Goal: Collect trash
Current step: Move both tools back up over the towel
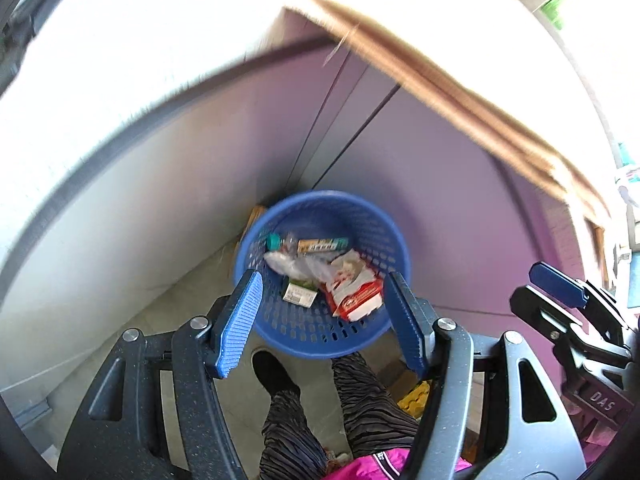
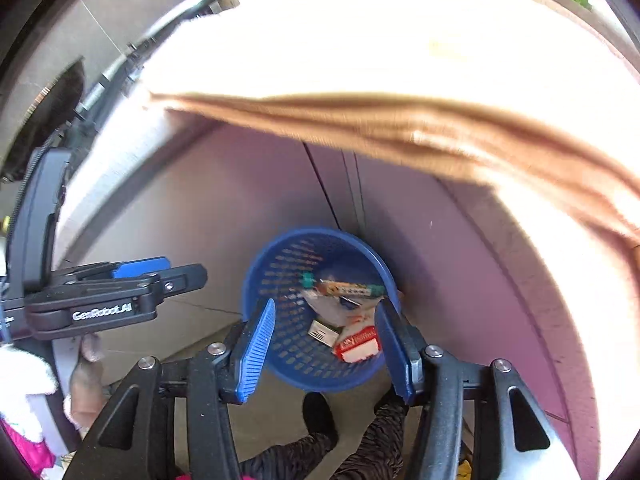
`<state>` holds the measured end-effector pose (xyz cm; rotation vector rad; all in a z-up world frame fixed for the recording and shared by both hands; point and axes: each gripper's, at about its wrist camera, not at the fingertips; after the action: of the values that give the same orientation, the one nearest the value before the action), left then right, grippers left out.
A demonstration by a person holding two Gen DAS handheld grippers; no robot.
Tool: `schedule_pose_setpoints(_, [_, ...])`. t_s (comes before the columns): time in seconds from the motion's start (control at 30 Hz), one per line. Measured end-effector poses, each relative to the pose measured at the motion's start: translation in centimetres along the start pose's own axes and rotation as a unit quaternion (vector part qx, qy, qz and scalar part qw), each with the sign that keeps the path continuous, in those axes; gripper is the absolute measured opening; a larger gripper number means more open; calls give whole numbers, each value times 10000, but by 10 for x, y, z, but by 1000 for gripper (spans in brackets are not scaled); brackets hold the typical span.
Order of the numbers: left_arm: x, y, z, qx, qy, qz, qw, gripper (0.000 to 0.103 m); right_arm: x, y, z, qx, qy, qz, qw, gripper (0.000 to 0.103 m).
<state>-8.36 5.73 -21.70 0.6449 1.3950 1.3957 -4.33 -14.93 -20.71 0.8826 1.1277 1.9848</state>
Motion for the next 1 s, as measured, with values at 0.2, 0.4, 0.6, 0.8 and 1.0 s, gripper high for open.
schedule_pose_setpoints(0.2, [-14, 33, 19, -346, -32, -144, 9993, 64, -9, 42, 10, -468, -84, 178, 9987, 59])
schedule_pose_setpoints(0.4, [-35, 58, 52, -675, -107, -248, 9974, 64, -35, 84, 41, -925, -361, 178, 9949, 66])
schedule_pose_setpoints(0.6, [-60, 65, 93, -991, -131, -371, 9943, 65, -85, 100, 85, -1149, -603, 6, 9915, 66])
schedule_pose_setpoints(0.8, [-90, 55, 127, -1123, -208, -424, 9926, 64, -147, 105, 130, -1253, -1030, 8, 9867, 66])
schedule_pose_setpoints(1.0, [-115, 41, 158, -1169, -241, -461, 9918, 64, -195, 95, 167, -1199, -1436, 191, 9822, 66])
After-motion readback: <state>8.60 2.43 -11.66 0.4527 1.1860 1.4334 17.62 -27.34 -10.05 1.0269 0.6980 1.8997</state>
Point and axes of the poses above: each gripper's, at about its wrist camera, not at the fingertips, and y roughly against the way its jaws point, x to its left, z to its top, and after that the axes turned 5 degrees about y, right-handed
